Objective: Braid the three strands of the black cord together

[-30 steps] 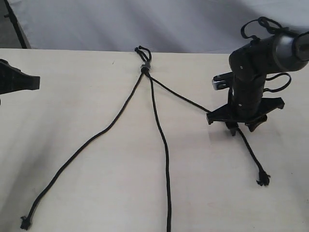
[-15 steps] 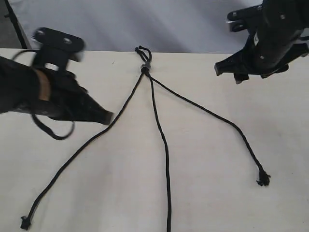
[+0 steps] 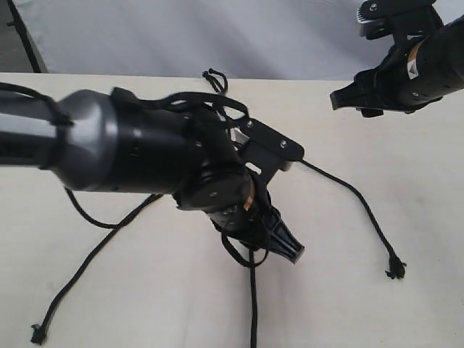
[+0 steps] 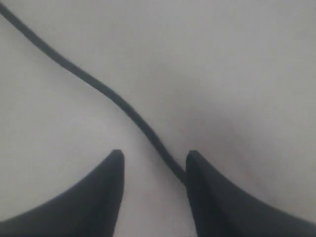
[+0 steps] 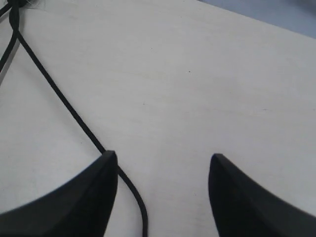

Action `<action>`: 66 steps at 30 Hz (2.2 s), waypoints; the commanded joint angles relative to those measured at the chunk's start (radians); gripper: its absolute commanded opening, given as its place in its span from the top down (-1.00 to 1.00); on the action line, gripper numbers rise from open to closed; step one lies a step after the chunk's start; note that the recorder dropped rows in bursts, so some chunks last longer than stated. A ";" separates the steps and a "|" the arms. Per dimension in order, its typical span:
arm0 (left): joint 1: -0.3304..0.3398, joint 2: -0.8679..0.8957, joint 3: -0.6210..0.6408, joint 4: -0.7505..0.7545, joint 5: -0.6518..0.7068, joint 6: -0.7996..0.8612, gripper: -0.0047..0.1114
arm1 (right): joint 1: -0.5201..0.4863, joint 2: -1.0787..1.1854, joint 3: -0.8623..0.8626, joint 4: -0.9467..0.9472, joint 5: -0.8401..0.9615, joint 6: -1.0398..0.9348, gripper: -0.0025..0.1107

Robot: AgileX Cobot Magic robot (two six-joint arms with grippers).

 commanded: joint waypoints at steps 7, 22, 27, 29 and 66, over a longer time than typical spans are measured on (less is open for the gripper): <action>-0.010 0.126 -0.050 -0.093 0.001 -0.004 0.15 | -0.004 -0.003 0.005 -0.015 -0.021 0.008 0.02; -0.010 0.169 -0.050 -0.093 0.005 0.058 0.91 | -0.004 -0.003 0.005 -0.015 -0.039 0.008 0.02; -0.008 0.117 -0.107 0.029 0.115 0.087 0.91 | -0.004 -0.003 0.005 -0.015 -0.039 0.008 0.02; -0.008 0.073 -0.138 0.172 0.214 0.003 0.91 | -0.004 -0.003 0.008 -0.015 -0.042 0.008 0.02; 0.597 -0.244 0.603 0.535 -0.425 -0.333 0.92 | -0.004 0.001 0.008 -0.013 -0.080 0.032 0.02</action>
